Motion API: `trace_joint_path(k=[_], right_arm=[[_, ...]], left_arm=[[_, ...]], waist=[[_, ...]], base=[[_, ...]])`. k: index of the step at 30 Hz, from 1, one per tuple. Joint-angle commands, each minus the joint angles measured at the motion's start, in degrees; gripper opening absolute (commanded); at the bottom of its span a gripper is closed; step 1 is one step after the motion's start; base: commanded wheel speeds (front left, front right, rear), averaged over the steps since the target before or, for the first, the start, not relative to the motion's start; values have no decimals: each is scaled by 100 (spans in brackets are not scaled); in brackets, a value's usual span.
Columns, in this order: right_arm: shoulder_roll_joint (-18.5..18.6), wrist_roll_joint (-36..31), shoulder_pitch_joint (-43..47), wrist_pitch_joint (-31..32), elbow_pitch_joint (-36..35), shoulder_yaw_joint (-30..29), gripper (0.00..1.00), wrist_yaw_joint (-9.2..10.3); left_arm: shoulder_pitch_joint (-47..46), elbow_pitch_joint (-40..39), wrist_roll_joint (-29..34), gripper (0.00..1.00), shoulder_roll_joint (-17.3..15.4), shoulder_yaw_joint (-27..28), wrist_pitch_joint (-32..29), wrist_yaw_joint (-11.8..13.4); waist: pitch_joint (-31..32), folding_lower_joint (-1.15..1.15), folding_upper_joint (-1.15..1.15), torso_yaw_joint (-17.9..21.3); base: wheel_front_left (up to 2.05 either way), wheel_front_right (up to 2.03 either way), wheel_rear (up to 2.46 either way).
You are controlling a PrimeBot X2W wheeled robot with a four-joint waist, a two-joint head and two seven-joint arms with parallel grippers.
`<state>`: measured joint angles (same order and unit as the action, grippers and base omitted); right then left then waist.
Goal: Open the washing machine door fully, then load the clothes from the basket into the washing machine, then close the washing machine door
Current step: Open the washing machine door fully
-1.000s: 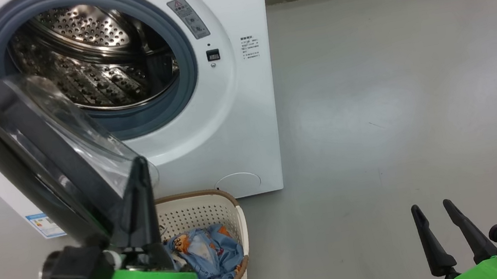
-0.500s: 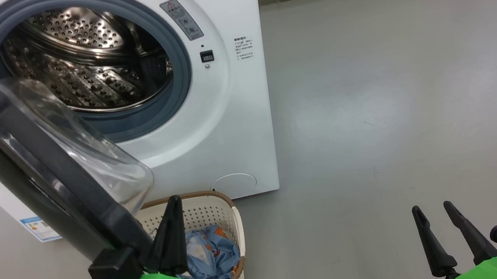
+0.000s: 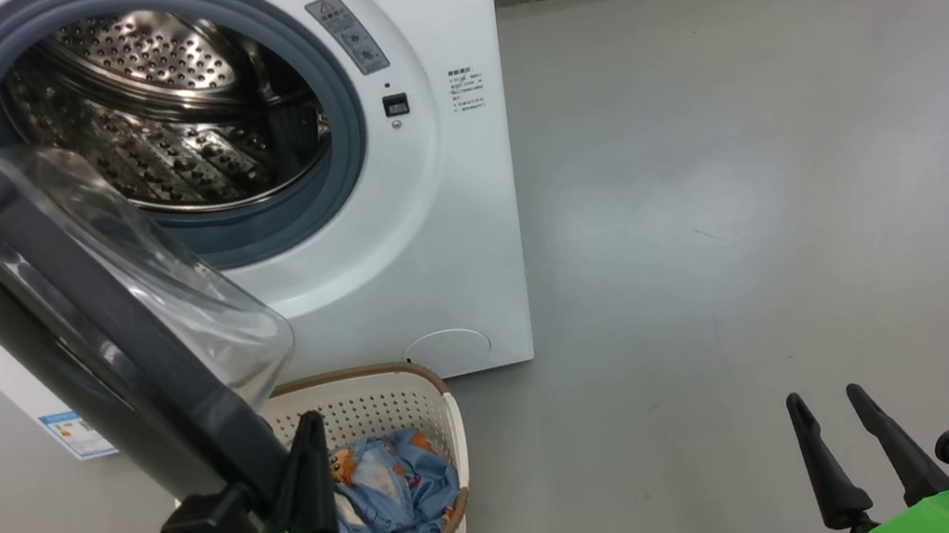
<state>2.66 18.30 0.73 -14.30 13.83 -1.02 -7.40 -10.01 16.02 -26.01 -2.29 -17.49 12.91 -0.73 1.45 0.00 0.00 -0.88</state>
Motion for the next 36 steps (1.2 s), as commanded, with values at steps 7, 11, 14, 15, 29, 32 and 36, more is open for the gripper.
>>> trace_joint_path(k=[7,11,14,15,29,32,36], right_arm=[[21,51,-242,-70,-124,133,100,-9],[21,69,-235,-70,-91,162,100,-9],[21,64,-231,-70,-75,167,100,-9],[21,65,-228,-70,-71,167,100,-9],[21,75,-195,-70,-20,270,100,-9],[21,89,-186,-70,-1,313,100,-9],[21,105,-177,-70,18,359,100,-9]], left_arm=[[-245,-17,35,0,-109,239,123,70],[-242,5,51,0,-111,239,147,70],[-239,20,44,0,-109,244,159,71],[-236,24,42,0,-108,243,163,70],[-176,116,37,0,-99,240,194,113],[-154,129,45,0,-108,244,197,112],[-115,122,41,0,-113,256,200,126]], waist=[[9,0,0,-40],[9,0,0,-87],[9,0,0,-134],[12,0,0,-153],[144,0,0,-680],[178,0,0,-834],[221,0,0,-1032]], base=[[0,0,0],[0,0,0],[0,0,0],[0,0,0],[0,0,0],[0,0,0],[0,0,0]])
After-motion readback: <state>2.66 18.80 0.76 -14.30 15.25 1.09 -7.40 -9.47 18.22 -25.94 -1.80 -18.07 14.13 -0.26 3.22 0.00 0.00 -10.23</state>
